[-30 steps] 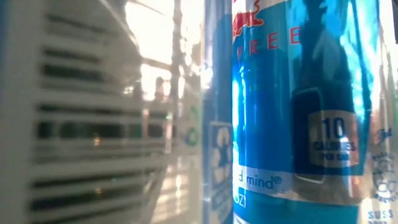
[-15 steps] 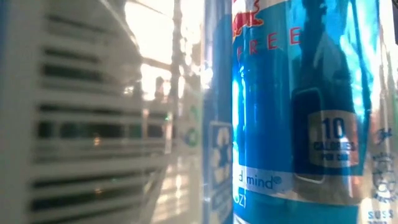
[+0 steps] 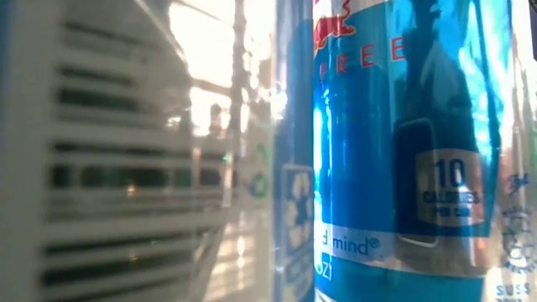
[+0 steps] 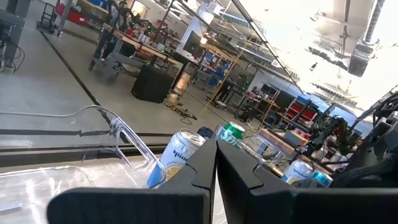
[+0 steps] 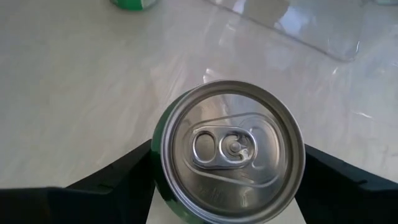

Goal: Sort soda cans
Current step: Put the center green soda can into the top right transparent bin

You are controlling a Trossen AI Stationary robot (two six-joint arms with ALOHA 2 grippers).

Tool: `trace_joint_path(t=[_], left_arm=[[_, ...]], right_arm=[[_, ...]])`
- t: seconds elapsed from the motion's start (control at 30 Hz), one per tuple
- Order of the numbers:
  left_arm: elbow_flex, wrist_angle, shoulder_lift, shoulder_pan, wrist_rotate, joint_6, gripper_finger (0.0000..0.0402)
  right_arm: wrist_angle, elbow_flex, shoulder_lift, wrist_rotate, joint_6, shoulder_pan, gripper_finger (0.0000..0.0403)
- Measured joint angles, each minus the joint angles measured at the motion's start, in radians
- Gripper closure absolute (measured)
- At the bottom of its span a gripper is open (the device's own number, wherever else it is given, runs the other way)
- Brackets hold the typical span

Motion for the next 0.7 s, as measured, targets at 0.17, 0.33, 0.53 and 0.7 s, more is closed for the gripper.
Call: trace_joint_path(t=[0.17,0.33,0.53,0.7], left_arm=[[0.0,0.0,0.0,0.0,0.0,0.0,0.0392],[0.0,-0.001,0.0,0.0,0.0,0.0,0.0392],[0.0,-0.001,0.0,0.0,0.001,0.0,0.0392],[0.0,0.0,0.0,0.0,0.0,0.0,0.0392]], right_arm=[[0.01,0.0,-0.001,-0.014,0.007,0.002,0.011],[0.037,-0.001,-0.045,-0.01,0.005,0.018,0.011],[0.07,0.0,-0.187,0.077,-0.025,0.037,0.011],[-0.032,0.0,-0.36,0.277,-0.047,0.033,0.011]])
